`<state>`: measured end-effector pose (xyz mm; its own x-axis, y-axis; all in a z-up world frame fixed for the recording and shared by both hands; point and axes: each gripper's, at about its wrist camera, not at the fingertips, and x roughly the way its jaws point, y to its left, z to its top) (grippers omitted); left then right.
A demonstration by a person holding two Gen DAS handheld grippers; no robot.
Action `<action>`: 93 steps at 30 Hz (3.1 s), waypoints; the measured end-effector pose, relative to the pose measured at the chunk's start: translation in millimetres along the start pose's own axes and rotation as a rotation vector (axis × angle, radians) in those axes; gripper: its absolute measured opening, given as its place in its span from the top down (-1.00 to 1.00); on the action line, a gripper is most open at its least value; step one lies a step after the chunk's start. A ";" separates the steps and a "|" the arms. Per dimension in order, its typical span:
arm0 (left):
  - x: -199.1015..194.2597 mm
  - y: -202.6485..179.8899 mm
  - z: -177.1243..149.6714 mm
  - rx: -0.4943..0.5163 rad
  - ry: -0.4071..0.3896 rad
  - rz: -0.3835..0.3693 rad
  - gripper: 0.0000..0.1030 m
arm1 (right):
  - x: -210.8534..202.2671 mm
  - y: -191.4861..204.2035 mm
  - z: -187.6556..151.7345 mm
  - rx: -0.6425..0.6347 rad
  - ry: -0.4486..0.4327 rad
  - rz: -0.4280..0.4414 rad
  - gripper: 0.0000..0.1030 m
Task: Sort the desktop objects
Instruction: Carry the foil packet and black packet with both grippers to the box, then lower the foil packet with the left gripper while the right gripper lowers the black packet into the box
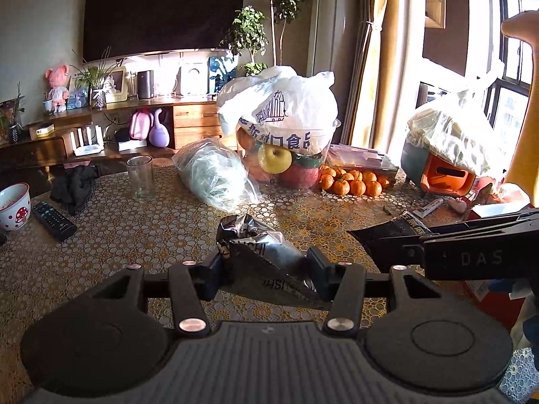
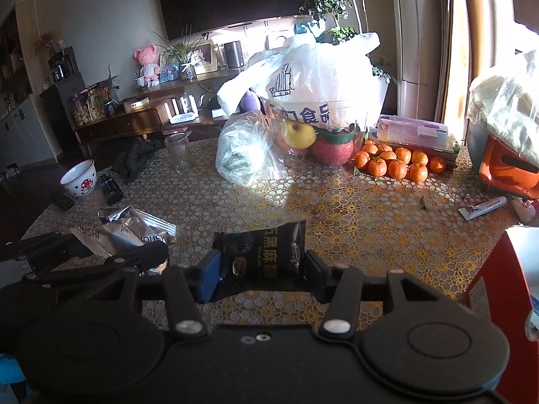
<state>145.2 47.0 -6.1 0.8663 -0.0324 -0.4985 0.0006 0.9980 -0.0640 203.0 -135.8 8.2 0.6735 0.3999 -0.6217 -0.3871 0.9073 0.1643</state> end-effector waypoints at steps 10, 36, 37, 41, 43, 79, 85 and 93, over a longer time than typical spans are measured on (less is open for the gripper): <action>-43.4 -31.0 6.6 0.020 -0.036 -0.048 0.01 | -57.8 -16.0 -10.1 0.030 -0.050 -0.030 -0.02; -74.6 -165.2 2.0 0.146 -0.029 -0.262 0.01 | -165.4 -115.6 -56.9 0.156 -0.135 -0.173 -0.03; -72.7 -172.3 1.9 0.150 -0.027 -0.274 0.01 | -167.7 -120.1 -58.9 0.161 -0.134 -0.180 -0.03; -67.2 -196.5 1.3 0.167 -0.012 -0.308 0.01 | -175.8 -140.0 -67.6 0.185 -0.118 -0.206 -0.03; -63.2 -207.5 0.6 0.177 -0.003 -0.323 0.01 | -178.9 -149.1 -71.2 0.192 -0.107 -0.223 -0.03; 57.3 -336.0 30.5 0.319 0.216 -0.477 0.01 | -168.5 -253.9 -72.2 0.143 0.057 -0.327 -0.03; 86.3 -349.3 36.8 0.345 0.263 -0.468 0.01 | -152.9 -255.3 -71.9 0.134 0.088 -0.304 -0.03; 118.5 -359.4 39.8 0.331 0.301 -0.468 0.01 | -128.2 -257.1 -74.9 0.115 0.144 -0.281 -0.03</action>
<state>267.6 -313.4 -7.8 0.5591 -0.4347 -0.7060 0.5400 0.8371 -0.0878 169.0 -430.1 -11.7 0.6448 0.1165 -0.7555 -0.1196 0.9915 0.0508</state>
